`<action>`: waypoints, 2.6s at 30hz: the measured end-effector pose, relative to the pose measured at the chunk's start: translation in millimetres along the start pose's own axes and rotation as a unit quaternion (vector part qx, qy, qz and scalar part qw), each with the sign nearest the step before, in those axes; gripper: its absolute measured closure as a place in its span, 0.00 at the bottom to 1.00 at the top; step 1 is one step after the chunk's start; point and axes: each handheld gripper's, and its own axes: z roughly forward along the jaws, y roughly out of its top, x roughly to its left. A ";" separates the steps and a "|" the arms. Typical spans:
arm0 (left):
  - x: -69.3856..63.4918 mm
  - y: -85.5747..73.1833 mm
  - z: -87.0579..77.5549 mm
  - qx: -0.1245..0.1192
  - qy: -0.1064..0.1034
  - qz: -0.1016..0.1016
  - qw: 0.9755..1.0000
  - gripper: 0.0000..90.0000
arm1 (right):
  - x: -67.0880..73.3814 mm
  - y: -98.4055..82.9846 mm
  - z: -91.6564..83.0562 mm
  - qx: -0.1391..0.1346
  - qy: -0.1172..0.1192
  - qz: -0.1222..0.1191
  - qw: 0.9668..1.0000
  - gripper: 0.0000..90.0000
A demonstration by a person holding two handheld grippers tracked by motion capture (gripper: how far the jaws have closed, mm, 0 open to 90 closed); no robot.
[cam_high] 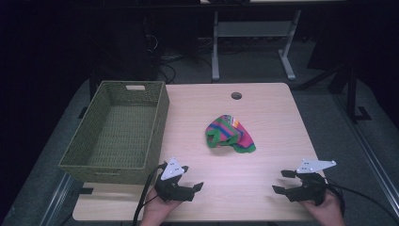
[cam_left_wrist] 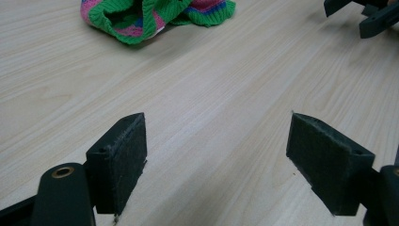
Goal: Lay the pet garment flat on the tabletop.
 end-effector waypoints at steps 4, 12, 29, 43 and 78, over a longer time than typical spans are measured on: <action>0.3 0.1 -0.1 -0.001 -0.001 0.001 1.000 0.23 | 0.2 11.1 5.1 0.016 0.008 -0.003 1.000 0.28; -0.3 -0.4 1.2 -0.001 -0.003 -0.004 1.000 0.23 | 3.7 26.3 10.8 0.034 0.024 0.002 0.999 0.23; 3.5 -1.1 0.2 -0.002 0.004 -0.009 1.000 0.23 | -10.8 78.5 13.3 0.026 0.058 -0.005 0.998 0.20; 7.0 -0.9 -4.5 -0.015 0.008 -0.019 1.000 0.23 | -17.3 132.0 34.7 0.054 0.063 -0.038 0.996 0.21; 3.5 0.1 -2.6 -0.013 0.001 -0.011 1.000 0.23 | -27.5 202.6 129.4 0.152 0.006 -0.089 0.984 0.33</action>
